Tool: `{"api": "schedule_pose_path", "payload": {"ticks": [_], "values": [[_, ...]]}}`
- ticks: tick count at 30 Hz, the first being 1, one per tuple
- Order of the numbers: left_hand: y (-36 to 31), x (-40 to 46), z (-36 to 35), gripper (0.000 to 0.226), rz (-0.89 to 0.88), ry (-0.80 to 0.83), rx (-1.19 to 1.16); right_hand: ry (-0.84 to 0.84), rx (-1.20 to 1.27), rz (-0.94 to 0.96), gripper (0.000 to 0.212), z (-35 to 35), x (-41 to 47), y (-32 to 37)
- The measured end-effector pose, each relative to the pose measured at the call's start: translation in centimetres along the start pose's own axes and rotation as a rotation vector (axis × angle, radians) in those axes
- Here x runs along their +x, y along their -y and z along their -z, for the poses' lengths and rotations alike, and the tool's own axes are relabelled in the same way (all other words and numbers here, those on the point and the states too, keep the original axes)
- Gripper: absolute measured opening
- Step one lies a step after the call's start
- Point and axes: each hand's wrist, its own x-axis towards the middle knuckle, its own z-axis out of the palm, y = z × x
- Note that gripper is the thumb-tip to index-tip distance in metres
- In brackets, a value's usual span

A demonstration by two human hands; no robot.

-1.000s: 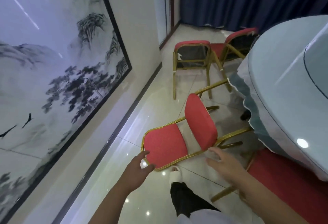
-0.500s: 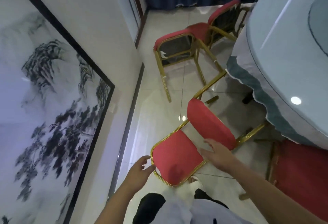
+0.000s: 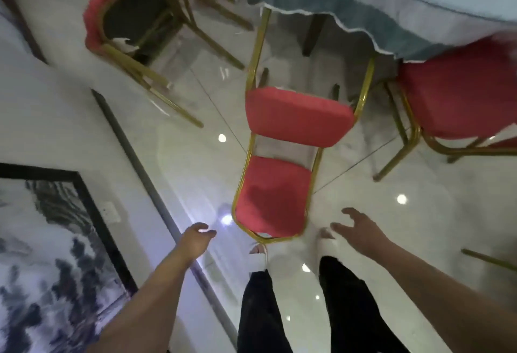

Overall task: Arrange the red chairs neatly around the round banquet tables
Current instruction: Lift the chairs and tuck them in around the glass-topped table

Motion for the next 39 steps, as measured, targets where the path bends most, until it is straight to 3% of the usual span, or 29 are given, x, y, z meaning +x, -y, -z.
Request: {"api": "schedule_pose_path", "payload": {"ticks": [5,9,12,17,20,23,27,32,36,39], "values": [[3.0,8.7,0.1,0.024,0.043,-0.064,-0.181,0.113,0.087,-0.21,0.067,-9.5,4.8,-2.9],[5.2,14.9,-5.8,0.025,0.024,0.043,0.039,0.116,0.217,-0.224,0.07,-15.2,11.3,-4.3],[6.1,19.6,-10.1,0.044,-0.019,0.104,0.131,0.087,0.309,-0.203,0.071,-18.2,16.8,-5.3],[7.7,30.1,-15.4,0.084,-0.015,0.135,0.056,-0.003,0.302,-0.136,0.077,-21.8,27.6,-9.2],[8.7,36.7,-17.4,0.083,-0.034,0.09,0.083,-0.094,0.35,-0.122,0.08,-23.3,34.8,-12.1],[9.7,42.7,-18.9,0.081,-0.039,0.059,0.046,-0.214,0.521,-0.256,0.09,-25.4,42.1,-14.8],[11.4,48.7,-21.4,0.053,-0.008,0.014,-0.035,-0.217,0.878,-0.381,0.084,-29.3,48.9,-17.6],[13.6,50.4,-23.4,0.024,-0.174,-0.107,-0.107,-0.398,0.945,-0.353,0.064,-33.0,50.1,-18.5],[12.2,47.1,-21.1,0.043,-0.053,0.027,-0.083,-0.255,0.973,-0.357,0.069,-29.7,46.8,-18.0],[11.1,41.1,-18.8,0.033,-0.06,0.07,-0.131,-0.275,0.864,-0.355,0.079,-26.8,42.8,-17.2]]}}
